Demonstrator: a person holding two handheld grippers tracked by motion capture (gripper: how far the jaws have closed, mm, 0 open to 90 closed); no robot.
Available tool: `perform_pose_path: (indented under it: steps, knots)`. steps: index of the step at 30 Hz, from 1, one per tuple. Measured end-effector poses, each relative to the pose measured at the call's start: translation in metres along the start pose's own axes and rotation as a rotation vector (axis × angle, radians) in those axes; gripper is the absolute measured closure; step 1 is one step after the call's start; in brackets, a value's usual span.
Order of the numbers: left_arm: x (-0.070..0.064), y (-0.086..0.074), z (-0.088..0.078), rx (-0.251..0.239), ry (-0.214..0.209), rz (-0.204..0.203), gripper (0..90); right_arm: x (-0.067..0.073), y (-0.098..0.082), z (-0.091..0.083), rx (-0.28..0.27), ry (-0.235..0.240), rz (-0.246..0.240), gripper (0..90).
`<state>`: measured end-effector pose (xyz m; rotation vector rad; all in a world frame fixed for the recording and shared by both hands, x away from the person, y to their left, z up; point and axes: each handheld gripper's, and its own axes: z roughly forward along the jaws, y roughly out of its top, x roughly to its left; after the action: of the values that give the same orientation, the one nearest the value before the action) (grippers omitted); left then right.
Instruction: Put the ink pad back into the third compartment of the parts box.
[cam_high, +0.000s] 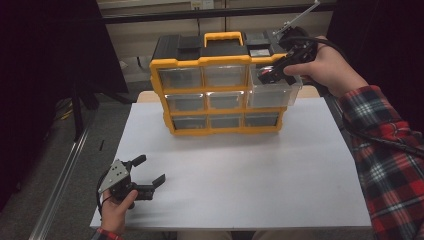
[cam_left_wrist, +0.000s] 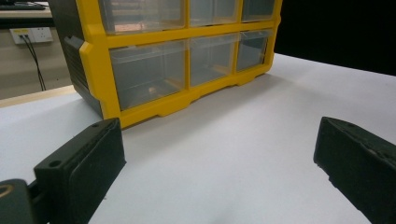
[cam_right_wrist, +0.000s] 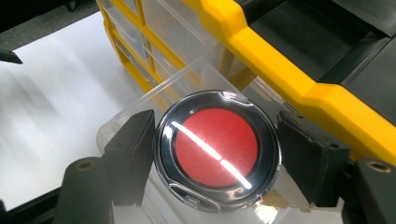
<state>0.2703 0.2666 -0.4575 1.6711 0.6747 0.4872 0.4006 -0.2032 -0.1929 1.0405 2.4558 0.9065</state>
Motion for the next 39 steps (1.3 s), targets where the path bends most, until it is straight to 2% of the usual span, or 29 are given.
perform_pose_path:
  steps: [7, 8, 10, 12, 14, 15, 21, 22, 23, 24, 26, 27, 28, 29, 31, 33, 34, 35, 36, 39]
  knots:
    - [0.0004, 0.0002, -0.0005, 0.011, -0.003, 0.002, 2.0, -0.0015, -0.0008, -0.0005, -0.005, 0.0, 0.003, 29.9]
    - [0.0014, 0.0005, -0.001, 0.019, -0.021, 0.005, 2.0, -0.0015, -0.0008, -0.0009, -0.004, -0.003, 0.008, 29.9]
    - [0.0, -0.0001, 0.0, 0.002, 0.0, 0.001, 2.0, -0.0017, -0.0009, -0.001, -0.001, -0.004, 0.005, 29.9]
    - [0.0004, -0.0001, 0.0, 0.004, -0.001, 0.006, 2.0, -0.002, -0.0013, -0.001, 0.002, -0.006, 0.0, 29.9]
    - [0.0019, 0.0, -0.0007, 0.016, -0.014, 0.025, 2.0, -0.0007, -0.0016, -0.0014, 0.008, -0.012, 0.015, 29.8]
    - [0.0011, 0.0, -0.0004, 0.012, -0.005, 0.016, 2.0, -0.0017, -0.0017, -0.0008, -0.004, -0.012, 0.005, 29.8]
    - [0.0016, 0.0001, -0.0009, 0.016, -0.003, 0.024, 2.0, -0.0022, -0.0023, -0.0014, -0.004, -0.022, 0.006, 29.5]
    - [0.0038, 0.001, -0.0025, 0.048, -0.026, 0.043, 2.0, -0.0022, -0.0024, -0.0012, -0.006, -0.023, 0.01, 29.4]
    - [0.0048, 0.0013, -0.0031, 0.059, -0.028, 0.056, 2.0, -0.0025, -0.0026, -0.0009, -0.007, -0.02, 0.008, 29.2]
    - [0.0025, 0.0006, -0.0015, 0.032, -0.025, 0.024, 2.0, -0.0024, -0.0027, -0.0011, -0.011, -0.021, 0.012, 29.5]
    - [0.0033, 0.0007, -0.0019, 0.041, -0.025, 0.037, 2.0, -0.0027, -0.0026, -0.0018, -0.017, -0.011, 0.008, 29.5]
    - [0.0023, 0.0005, -0.0013, 0.029, -0.024, 0.02, 2.0, -0.0024, -0.0025, -0.0021, -0.015, -0.01, 0.007, 29.5]
    - [0.0045, 0.0011, -0.0029, 0.056, -0.028, 0.053, 2.0, -0.0022, -0.0024, -0.0024, -0.017, -0.011, 0.006, 29.6]
    - [0.004, 0.001, -0.0027, 0.049, -0.029, 0.045, 2.0, -0.002, -0.0024, -0.0026, -0.019, -0.013, 0.007, 30.3]
    - [0.0046, 0.0012, -0.0032, 0.057, -0.027, 0.054, 2.0, -0.002, -0.0028, -0.003, -0.017, -0.013, 0.003, 30.9]
    - [0.004, 0.001, -0.0027, 0.05, -0.028, 0.045, 2.0, -0.0015, -0.0032, -0.0031, -0.018, -0.016, 0.013, 30.9]
    - [0.0034, 0.0002, -0.0017, 0.035, -0.013, 0.049, 2.0, -0.0018, -0.0036, -0.0036, -0.017, -0.009, 0.01, 31.1]
    - [0.002, 0.0001, -0.0009, 0.022, -0.017, 0.021, 2.0, -0.0018, -0.0039, -0.0038, -0.017, -0.007, 0.011, 31.9]
    - [0.0009, -0.0002, -0.0003, 0.011, -0.004, 0.016, 2.0, -0.0018, -0.0044, -0.004, -0.016, -0.004, 0.013, 32.2]
    - [0.001, -0.0001, -0.0004, 0.013, -0.006, 0.015, 2.0, -0.0024, -0.0059, -0.0039, -0.021, 0.003, 0.013, 33.0]
